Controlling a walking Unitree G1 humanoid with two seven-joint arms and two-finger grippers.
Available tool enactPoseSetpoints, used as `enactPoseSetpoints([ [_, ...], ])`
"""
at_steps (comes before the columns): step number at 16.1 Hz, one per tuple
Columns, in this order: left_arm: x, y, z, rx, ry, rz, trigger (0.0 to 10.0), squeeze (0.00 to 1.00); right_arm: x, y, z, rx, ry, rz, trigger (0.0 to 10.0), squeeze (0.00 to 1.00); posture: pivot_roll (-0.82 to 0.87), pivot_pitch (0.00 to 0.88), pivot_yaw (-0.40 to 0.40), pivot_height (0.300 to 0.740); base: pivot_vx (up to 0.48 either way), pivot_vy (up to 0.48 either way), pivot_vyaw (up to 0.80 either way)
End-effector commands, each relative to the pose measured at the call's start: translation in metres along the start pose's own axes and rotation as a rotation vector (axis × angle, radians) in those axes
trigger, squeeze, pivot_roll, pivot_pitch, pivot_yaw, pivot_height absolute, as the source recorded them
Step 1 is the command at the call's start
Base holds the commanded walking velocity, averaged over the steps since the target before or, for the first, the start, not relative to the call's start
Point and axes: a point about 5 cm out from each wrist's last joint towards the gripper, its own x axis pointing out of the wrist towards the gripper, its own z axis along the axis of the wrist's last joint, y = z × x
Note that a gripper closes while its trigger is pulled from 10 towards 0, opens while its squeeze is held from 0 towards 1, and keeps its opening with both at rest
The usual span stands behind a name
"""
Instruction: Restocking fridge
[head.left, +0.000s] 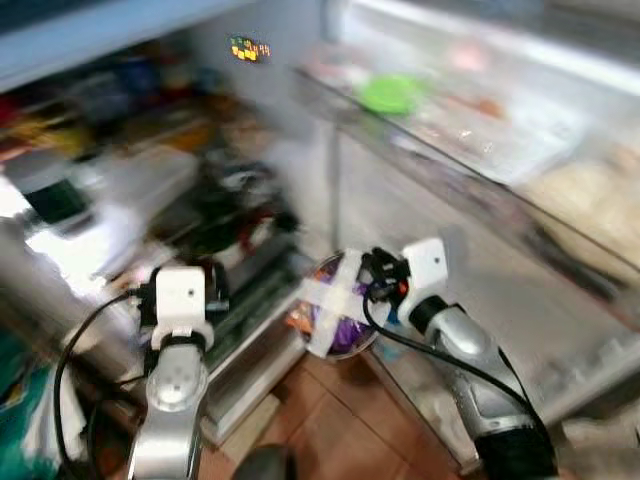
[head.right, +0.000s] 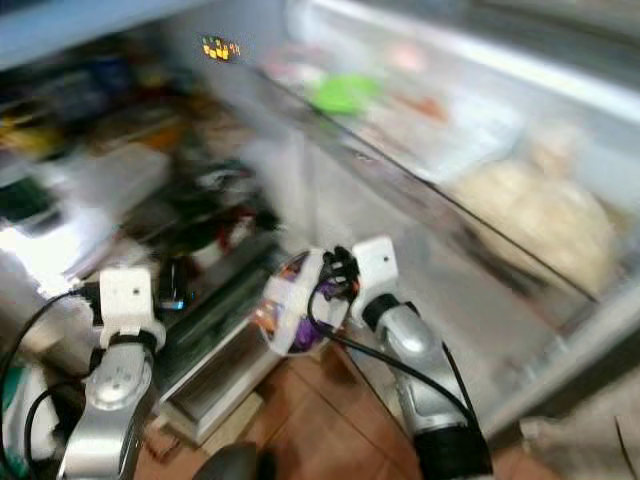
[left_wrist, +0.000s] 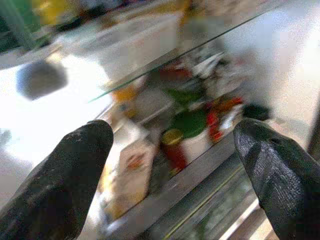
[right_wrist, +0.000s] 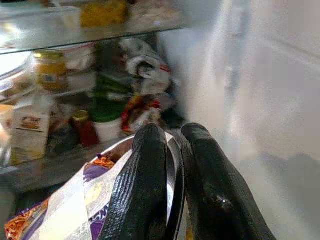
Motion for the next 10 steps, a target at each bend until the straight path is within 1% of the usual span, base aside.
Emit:
enactPoseSetpoints([
  [1, 0.0001, 0.0055, 0.0045, 0.0, -0.012, 0.004, 10.0, 0.0, 0.0053, 0.0049, 0.0075, 0.006, -0.043, 0.027, 10.0, 0.0, 0.11, 0.013, 0.012, 0.74, 0.0, 0.0, 0.8],
  [10, -0.0023, 0.0041, 0.0036, -0.018, -0.003, -0.01, 10.0, 0.0, 0.0094, 0.0045, 0.0095, 0.011, -0.054, 0.044, 10.0, 0.0, 0.11, 0.016, 0.003, 0.74, 0.0, 0.0, 0.8],
])
